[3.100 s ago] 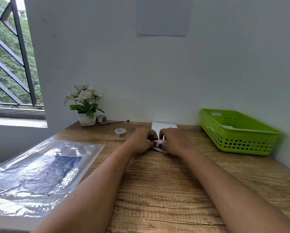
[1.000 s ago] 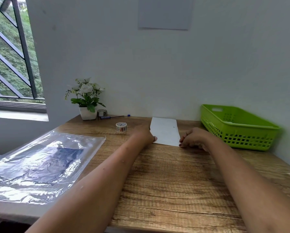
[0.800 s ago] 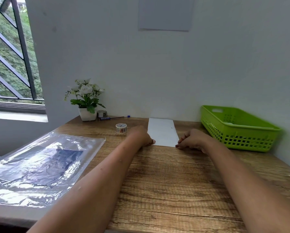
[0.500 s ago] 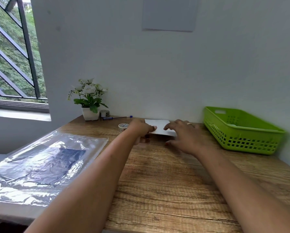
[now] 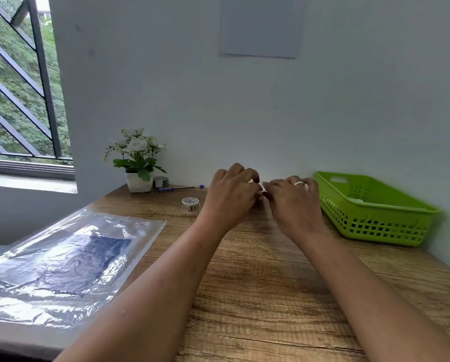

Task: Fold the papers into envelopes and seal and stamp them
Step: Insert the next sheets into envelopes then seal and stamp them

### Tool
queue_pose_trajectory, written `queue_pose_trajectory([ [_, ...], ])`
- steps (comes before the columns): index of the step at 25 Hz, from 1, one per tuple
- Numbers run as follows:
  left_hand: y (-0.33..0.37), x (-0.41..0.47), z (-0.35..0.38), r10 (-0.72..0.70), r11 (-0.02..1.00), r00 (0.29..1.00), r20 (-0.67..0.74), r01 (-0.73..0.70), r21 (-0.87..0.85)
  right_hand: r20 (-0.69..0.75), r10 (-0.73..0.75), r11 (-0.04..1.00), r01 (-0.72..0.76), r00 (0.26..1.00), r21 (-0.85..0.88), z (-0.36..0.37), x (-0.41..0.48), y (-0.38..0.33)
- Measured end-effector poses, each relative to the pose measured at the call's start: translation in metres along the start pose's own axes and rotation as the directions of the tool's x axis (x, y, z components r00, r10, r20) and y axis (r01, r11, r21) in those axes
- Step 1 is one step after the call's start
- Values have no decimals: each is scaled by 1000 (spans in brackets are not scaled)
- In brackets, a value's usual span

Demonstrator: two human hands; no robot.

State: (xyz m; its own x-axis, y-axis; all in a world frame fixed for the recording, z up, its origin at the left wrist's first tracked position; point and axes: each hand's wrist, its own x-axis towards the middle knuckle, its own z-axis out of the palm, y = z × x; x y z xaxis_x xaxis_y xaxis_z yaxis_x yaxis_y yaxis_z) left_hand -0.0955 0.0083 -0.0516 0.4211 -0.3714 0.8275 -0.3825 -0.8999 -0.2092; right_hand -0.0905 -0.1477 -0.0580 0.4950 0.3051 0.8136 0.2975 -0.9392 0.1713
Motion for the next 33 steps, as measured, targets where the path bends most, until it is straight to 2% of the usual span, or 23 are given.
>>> queue_pose_trajectory([
  [2, -1, -1, 2, 37, 995, 998, -56, -32, 92, -47, -56, 998, 56, 997, -13, -1, 1, -2],
  [5, -6, -4, -1, 21, 997, 999, -39, -17, 81, -25, -102, 993, 100, 994, -61, -5, 3, 8],
  [10, -10, -4, -9, -47, 999, 996, 78, 46, 4, 118, 25, 998, -17, 993, -68, -11, 1, 34],
  [14, -12, -3, -9, -92, 994, 995, 38, 94, -50, 199, 106, 991, -120, 974, 62, -17, 4, 38],
  [16, -16, -3, -12, -140, 987, 988, -58, 135, -87, 175, 123, 978, -149, 977, 145, -22, 8, 38],
  [19, -23, -2, -15, -224, 968, 956, -190, 195, -161, 74, 65, 990, -74, 995, 124, -27, 13, 28],
  [22, -15, 1, -16, -295, 927, 937, -187, 234, -294, -73, 24, 991, -14, 997, 135, -28, 17, 16],
  [26, -11, 5, -13, -349, 862, 927, -138, 260, -436, -150, 74, 977, -42, 986, 208, -33, 19, 21],
  [27, -11, 4, -13, -323, 881, 940, -110, 256, -398, -176, 83, 977, -45, 981, 208, -34, 19, 23],
  [29, -5, 6, -14, -216, 960, 976, -38, 205, -192, -191, 128, 967, -80, 973, 243, -36, 20, 25],
  [31, 11, 11, -18, -160, 986, 986, -44, 158, -51, -186, 102, 959, -47, 977, 278, -38, 21, 22],
  [33, 25, 17, -24, -208, 970, 973, -103, 192, -149, -187, -18, 969, 64, 982, 240, -40, 22, 15],
])
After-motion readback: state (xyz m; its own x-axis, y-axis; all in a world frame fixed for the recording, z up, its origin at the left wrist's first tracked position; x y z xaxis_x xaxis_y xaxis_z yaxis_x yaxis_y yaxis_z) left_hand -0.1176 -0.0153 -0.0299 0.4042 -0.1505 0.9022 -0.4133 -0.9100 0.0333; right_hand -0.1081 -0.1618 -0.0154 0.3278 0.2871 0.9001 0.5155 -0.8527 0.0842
